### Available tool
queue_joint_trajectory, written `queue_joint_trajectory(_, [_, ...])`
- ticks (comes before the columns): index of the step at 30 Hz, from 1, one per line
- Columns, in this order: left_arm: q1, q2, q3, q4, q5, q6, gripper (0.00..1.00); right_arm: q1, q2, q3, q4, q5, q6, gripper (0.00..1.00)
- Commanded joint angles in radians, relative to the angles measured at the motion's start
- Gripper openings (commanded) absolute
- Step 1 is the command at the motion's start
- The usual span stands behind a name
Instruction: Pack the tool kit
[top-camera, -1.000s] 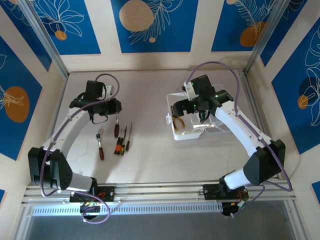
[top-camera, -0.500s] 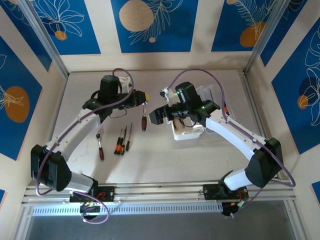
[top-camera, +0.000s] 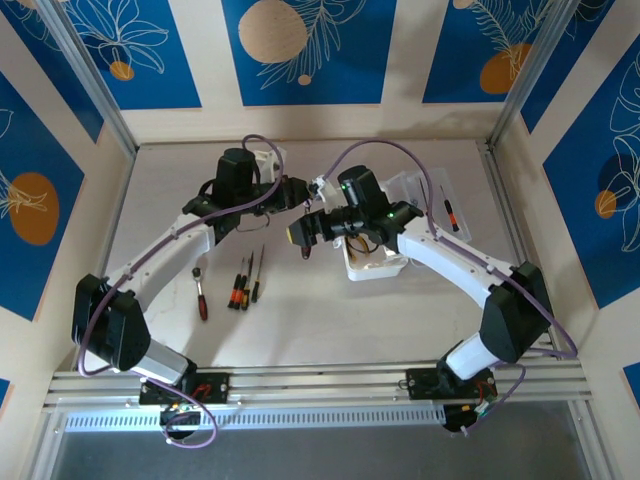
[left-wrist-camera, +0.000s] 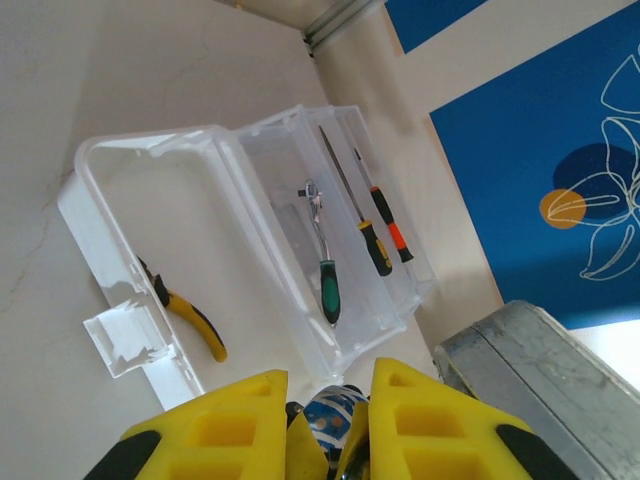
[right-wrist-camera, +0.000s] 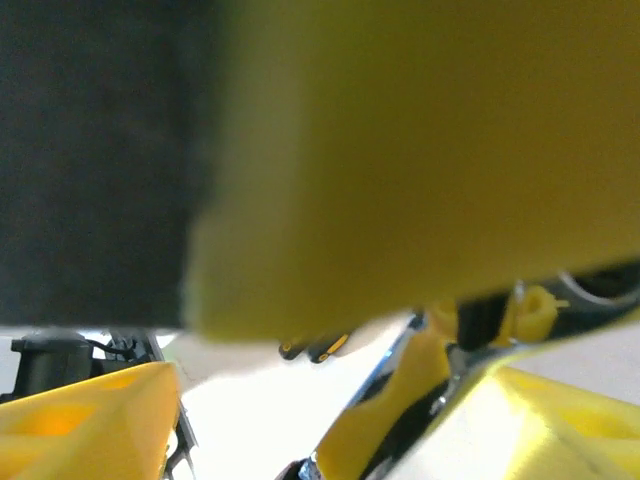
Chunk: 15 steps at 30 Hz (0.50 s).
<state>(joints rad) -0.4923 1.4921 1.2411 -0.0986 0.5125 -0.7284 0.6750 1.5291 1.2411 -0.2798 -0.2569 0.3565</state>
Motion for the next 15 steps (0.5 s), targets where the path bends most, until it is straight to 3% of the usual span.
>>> queue_joint_trajectory(1, [-0.011, -0.011, 0.040, 0.059, 0.026, -0.009, 0.00, 0.011, 0.010, 0.011, 0.021, -0.034, 0.019, 0.64])
queue_joint_trajectory(6, [-0.010, -0.009, 0.041, 0.045, 0.010, 0.010, 0.00, 0.011, -0.008, 0.012, 0.012, -0.024, 0.019, 0.06])
queue_joint_trajectory(7, [-0.011, -0.006, 0.042, 0.038, 0.005, 0.015, 0.00, 0.011, -0.012, 0.011, 0.008, -0.020, 0.020, 0.00])
queue_joint_trajectory(11, [-0.009, 0.002, 0.054, -0.019, -0.020, 0.058, 0.00, 0.008, -0.037, 0.007, -0.015, -0.004, 0.008, 0.00])
queue_joint_trajectory(15, [0.006, -0.013, 0.099, -0.185, -0.118, 0.172, 0.61, -0.020, -0.066, 0.012, -0.091, 0.026, -0.027, 0.00])
